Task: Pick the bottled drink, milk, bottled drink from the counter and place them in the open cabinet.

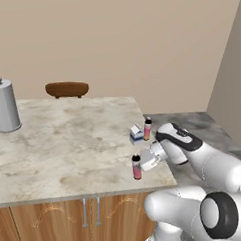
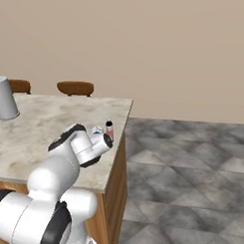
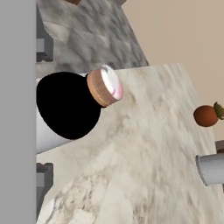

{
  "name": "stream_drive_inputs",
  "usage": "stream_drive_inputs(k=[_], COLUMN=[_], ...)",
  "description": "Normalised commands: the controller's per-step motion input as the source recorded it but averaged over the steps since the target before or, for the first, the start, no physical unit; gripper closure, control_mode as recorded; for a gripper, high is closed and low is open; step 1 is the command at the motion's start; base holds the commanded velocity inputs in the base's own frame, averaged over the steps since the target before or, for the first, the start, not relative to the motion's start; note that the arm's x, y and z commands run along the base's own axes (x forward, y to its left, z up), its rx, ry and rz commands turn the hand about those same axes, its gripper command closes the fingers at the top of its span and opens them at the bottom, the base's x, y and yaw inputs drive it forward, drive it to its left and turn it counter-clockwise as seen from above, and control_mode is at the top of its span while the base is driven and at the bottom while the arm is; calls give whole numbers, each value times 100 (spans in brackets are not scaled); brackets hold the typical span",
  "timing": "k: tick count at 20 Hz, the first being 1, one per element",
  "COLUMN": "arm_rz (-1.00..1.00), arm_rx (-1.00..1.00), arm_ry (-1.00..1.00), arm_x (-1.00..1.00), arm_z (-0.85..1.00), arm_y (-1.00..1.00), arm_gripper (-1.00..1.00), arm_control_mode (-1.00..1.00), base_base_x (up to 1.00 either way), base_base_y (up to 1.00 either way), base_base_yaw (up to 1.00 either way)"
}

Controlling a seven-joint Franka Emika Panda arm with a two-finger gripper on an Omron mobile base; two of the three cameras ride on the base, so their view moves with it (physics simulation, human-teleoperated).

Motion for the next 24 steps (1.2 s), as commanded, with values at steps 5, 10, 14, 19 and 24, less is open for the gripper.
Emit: stream_drive_inputs(k=[5, 10, 14, 19, 24], arm_rz=[0, -3, -3, -7, -18], arm_rx=[0, 7, 11, 12, 13], arm_ry=[0, -14, -17, -12, -2], arm_x=[0, -5, -7, -10, -3], arm_z=[0, 70, 100, 100, 100], arm_y=[0, 0, 0, 0, 0], arm_gripper=[100, 100, 100, 100, 100], arm_control_mode=[-100, -100, -100, -100, -100], base_base_x=[0, 0, 0, 0, 0], base_base_y=[0, 0, 0, 0, 0], base_base_yaw=[0, 0, 0, 0, 0])
